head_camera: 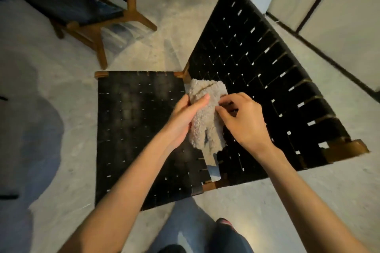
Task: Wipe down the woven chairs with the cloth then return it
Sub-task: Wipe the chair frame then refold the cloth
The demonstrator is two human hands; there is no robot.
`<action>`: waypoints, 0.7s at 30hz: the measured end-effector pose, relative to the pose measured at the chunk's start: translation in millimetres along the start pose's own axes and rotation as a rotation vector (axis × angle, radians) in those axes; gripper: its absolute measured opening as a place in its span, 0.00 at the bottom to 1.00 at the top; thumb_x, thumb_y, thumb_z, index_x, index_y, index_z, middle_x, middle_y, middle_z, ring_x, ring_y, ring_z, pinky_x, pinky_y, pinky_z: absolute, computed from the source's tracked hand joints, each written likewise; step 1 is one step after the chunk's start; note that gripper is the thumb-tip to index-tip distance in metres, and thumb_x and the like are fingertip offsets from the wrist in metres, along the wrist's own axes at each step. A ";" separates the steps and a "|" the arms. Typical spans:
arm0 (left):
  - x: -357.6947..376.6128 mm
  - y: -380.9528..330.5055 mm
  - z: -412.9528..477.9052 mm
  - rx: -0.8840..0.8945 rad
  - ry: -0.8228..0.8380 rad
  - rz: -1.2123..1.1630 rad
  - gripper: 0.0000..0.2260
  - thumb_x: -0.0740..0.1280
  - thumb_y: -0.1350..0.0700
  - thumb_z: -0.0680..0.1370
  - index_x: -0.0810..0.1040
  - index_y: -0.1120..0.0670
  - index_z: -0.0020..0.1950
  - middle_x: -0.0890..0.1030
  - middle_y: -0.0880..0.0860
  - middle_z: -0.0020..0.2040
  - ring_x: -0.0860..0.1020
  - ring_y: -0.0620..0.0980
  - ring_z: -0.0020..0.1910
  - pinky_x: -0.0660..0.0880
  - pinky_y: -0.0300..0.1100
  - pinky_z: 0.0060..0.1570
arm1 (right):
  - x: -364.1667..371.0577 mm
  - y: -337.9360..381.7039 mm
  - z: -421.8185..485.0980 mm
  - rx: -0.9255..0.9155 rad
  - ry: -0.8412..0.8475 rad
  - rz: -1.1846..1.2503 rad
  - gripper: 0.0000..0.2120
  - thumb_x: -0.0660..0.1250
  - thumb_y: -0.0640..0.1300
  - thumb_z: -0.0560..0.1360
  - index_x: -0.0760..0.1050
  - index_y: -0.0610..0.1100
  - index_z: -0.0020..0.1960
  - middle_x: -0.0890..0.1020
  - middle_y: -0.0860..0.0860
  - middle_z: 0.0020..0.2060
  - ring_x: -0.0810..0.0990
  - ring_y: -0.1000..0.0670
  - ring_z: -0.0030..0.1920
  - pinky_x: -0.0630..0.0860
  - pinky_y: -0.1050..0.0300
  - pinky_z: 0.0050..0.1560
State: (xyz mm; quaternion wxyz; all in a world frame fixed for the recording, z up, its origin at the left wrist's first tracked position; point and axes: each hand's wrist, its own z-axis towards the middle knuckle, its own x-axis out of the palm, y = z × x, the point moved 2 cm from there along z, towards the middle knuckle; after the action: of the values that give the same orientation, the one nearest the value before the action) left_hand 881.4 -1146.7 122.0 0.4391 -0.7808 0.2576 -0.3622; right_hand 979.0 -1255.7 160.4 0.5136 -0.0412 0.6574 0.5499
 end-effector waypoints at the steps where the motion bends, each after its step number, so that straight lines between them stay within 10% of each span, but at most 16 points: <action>1: -3.1 -15.3 -12.0 0.003 -0.022 0.013 0.26 0.69 0.49 0.72 0.69 0.51 0.70 0.79 0.50 0.62 0.77 0.47 0.61 0.75 0.44 0.58 | -7.1 16.8 1.4 -0.003 0.016 0.027 0.05 0.68 0.42 0.76 0.78 0.45 0.52 0.78 0.54 0.48 0.77 0.55 0.47 0.77 0.55 0.51; 9: -28.0 -103.0 -116.1 -0.009 -0.132 -0.026 0.20 0.69 0.50 0.74 0.73 0.47 0.65 0.81 0.45 0.58 0.78 0.43 0.59 0.77 0.34 0.48 | -44.5 138.8 0.5 -0.059 0.270 0.142 0.22 0.65 0.40 0.78 0.64 0.44 0.70 0.80 0.53 0.49 0.80 0.55 0.48 0.79 0.60 0.49; 16: -83.7 -131.3 -186.7 -0.003 -0.283 0.012 0.31 0.78 0.41 0.60 0.75 0.52 0.57 0.82 0.52 0.51 0.81 0.42 0.49 0.78 0.36 0.51 | -16.0 213.2 -11.3 -0.181 0.334 0.056 0.09 0.69 0.42 0.76 0.77 0.41 0.55 0.76 0.48 0.49 0.77 0.50 0.46 0.77 0.51 0.49; 21: -158.8 -134.0 -226.8 -0.010 -0.319 0.241 0.21 0.71 0.52 0.73 0.73 0.52 0.65 0.79 0.50 0.57 0.78 0.49 0.58 0.76 0.43 0.59 | 38.6 255.4 -28.6 -0.180 0.419 0.062 0.07 0.66 0.42 0.77 0.72 0.45 0.54 0.77 0.51 0.50 0.78 0.51 0.50 0.77 0.57 0.50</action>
State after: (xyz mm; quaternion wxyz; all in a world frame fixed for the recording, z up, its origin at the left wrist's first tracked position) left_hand 617.0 -1081.0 264.7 0.5107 -0.7939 0.2783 -0.1776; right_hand 784.8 -1157.8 302.7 0.3429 -0.1799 0.6988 0.6014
